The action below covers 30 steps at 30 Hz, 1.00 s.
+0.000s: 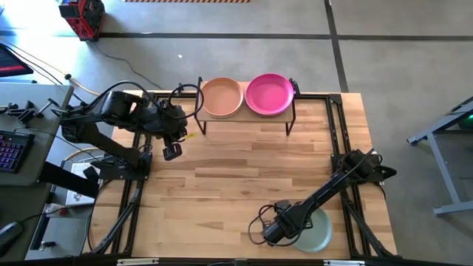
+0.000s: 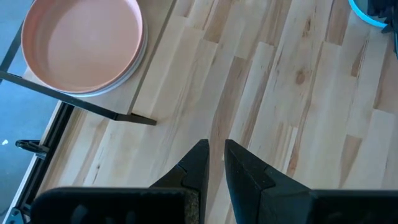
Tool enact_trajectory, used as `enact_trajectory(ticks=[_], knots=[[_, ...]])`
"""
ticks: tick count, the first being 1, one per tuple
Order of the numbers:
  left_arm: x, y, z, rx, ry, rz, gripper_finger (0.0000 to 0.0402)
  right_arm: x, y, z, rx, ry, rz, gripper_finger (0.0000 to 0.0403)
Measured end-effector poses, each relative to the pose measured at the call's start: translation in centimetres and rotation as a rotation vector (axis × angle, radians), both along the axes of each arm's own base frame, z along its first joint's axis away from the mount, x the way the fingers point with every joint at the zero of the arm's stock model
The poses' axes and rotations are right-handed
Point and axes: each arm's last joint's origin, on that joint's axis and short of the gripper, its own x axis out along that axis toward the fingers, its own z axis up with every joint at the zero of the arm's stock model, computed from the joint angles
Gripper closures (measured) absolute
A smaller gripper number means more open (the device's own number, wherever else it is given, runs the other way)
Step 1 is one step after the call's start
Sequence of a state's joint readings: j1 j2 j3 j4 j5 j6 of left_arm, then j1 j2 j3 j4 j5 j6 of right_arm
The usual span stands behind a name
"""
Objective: Place and stack plates onto a shelf
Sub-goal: Stack the blue plate on top of the brown plate
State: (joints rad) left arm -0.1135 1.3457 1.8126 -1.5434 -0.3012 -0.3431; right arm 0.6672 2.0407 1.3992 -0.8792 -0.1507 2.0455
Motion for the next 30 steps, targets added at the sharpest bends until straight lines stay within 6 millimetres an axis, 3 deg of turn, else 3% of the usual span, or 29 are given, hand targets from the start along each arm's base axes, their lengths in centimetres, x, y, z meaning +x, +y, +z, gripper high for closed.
enact_trajectory(ticks=[11,30], knots=[[0.0,0.0,0.0,0.018,0.007,-0.025,0.0363,2.1,-0.8,4.1,-0.097,-0.057,0.106,0.0402],[0.0,0.0,0.0,0.018,0.007,-0.025,0.0363,6.2,-7.1,13.7,-0.375,-0.170,0.424,0.0403]])
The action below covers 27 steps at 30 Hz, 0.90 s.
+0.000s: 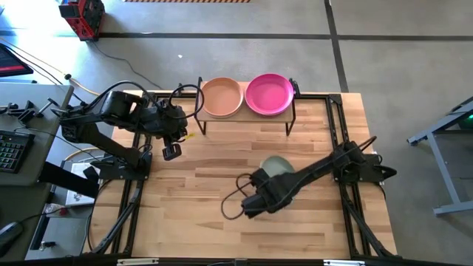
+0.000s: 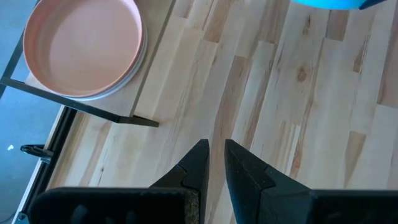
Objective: Place and stack plates onto a shelf
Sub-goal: Stack the blue plate on top of the brown plate
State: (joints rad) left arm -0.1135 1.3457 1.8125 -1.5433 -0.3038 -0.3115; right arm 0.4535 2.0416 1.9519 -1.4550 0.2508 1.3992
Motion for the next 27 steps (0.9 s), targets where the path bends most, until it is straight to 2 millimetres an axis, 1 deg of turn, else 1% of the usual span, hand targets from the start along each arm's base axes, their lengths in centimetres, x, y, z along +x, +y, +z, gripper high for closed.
enact_trajectory(ticks=[5,9,14,17,21,27], knots=[[0.0,0.0,0.0,0.000,0.000,0.000,0.0363,1.3,-2.2,2.2,-0.079,-0.058,0.141,0.0403],[0.0,0.1,0.0,0.001,0.001,0.002,0.0363,2.4,-4.7,4.3,-0.154,-0.093,0.258,0.0403],[0.0,0.4,0.0,0.005,0.000,0.022,0.0363,3.4,-8.6,6.8,-0.247,-0.095,0.415,0.0403],[0.0,0.8,0.0,0.006,0.000,0.040,0.0363,3.9,-11.2,7.9,-0.295,-0.080,0.518,0.0403],[0.0,1.3,0.0,0.007,0.001,0.067,0.0363,4.6,-15.0,9.0,-0.358,-0.075,0.648,0.0403],[0.0,2.3,0.0,0.007,0.001,0.118,0.0363,5.7,-20.1,9.8,-0.389,-0.155,0.823,0.0403]])
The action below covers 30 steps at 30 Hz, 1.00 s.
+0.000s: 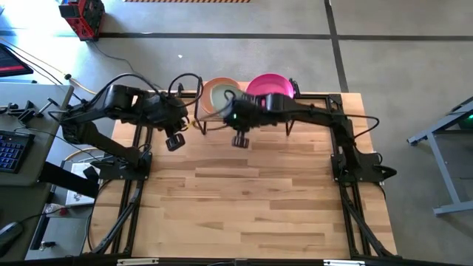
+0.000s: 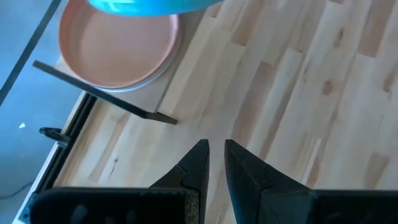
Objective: Place and stack plates onto a shelf
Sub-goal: Stack the blue plate on top of the brown plate
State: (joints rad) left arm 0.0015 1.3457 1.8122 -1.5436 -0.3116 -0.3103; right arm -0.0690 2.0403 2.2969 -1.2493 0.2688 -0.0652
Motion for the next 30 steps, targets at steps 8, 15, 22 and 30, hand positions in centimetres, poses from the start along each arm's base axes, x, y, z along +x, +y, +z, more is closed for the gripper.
enact_trajectory(ticks=[8,15,22,30], knots=[[-0.1,1.6,0.0,0.013,0.000,0.089,0.0363,0.0,-4.9,0.3,-0.081,-0.007,0.218,0.0403],[-0.3,2.7,0.0,0.001,-0.010,0.167,0.0363,-0.1,-7.4,0.7,-0.146,-0.040,0.403,0.0403],[-0.4,3.3,0.0,-0.018,-0.028,0.244,0.0363,0.1,-9.8,-0.8,-0.194,0.023,0.535,0.0403],[-0.5,3.8,0.1,-0.013,-0.045,0.298,0.0363,-0.2,-11.3,-2.0,-0.225,0.117,0.618,0.0403]])
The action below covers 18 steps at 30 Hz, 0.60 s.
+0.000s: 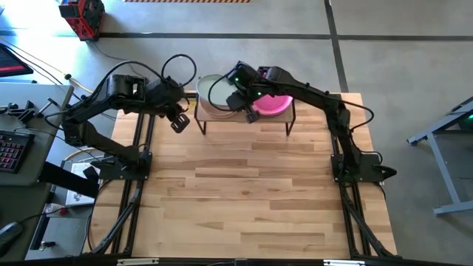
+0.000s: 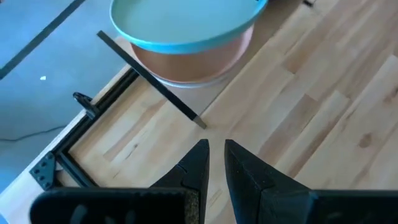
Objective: Place and stack plates onto a shelf
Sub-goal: Stack the blue plate on top of the brown plate
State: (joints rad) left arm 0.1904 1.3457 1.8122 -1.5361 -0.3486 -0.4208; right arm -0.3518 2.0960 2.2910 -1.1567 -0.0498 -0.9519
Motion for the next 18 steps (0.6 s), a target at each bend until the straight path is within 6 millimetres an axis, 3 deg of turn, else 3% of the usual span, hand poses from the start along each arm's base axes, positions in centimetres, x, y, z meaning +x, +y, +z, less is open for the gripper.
enact_trajectory(ticks=[18], knots=[[0.3,0.1,0.2,-0.003,-0.083,0.098,0.0363,-0.2,-1.9,-1.6,-0.029,0.084,0.028,0.0403]])
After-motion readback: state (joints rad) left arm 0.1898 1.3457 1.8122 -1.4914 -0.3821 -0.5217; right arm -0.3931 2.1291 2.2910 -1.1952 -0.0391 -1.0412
